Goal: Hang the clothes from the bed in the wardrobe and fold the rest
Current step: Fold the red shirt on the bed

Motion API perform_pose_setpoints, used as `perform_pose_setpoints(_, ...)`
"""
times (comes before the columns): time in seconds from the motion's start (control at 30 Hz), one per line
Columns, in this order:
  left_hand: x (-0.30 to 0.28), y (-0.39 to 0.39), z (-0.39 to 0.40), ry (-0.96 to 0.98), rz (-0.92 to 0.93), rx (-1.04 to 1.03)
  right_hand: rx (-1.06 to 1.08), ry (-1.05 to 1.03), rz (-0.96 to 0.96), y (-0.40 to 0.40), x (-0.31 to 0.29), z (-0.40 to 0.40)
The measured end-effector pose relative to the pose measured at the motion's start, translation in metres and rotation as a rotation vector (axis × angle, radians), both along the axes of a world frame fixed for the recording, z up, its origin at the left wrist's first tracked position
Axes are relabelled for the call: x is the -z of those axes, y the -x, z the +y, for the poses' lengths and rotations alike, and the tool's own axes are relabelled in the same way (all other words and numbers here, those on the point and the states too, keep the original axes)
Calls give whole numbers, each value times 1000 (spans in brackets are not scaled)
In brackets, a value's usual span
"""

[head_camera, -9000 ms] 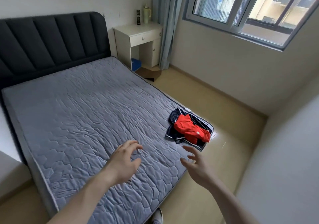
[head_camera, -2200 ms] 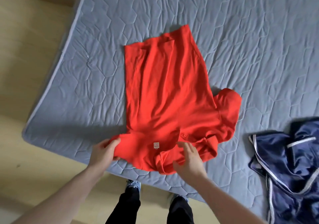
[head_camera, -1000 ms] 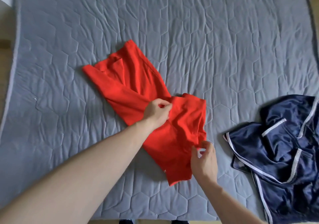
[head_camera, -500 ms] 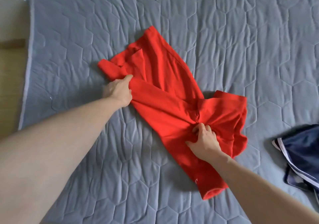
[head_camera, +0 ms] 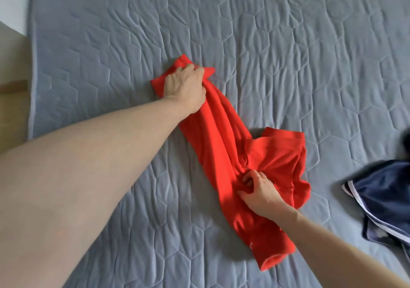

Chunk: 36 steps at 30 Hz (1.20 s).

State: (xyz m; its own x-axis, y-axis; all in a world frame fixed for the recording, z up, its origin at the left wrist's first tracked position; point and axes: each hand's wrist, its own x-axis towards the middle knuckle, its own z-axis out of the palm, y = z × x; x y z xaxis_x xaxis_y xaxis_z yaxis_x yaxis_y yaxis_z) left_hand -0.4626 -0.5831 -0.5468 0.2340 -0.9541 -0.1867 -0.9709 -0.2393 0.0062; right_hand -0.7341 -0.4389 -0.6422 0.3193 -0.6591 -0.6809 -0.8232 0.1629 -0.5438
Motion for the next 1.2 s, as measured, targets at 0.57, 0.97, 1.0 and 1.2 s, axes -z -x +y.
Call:
perform_pose_setpoints(0.57, 78, 24, 84, -244, 261, -168, 716, 48, -205, 76, -30, -93)
perform_pose_setpoints(0.97, 33, 89, 232, 233, 714, -599, -172, 327, -321, 37, -88, 43)
perform_pose_setpoints(1.0, 37, 94, 246, 170, 754, -706, -223, 268, -270, 35, -85, 46)
perform_pose_setpoints(1.2, 42, 129, 309, -147, 1087, -1094, 95, 365, -165, 45, -86, 49)
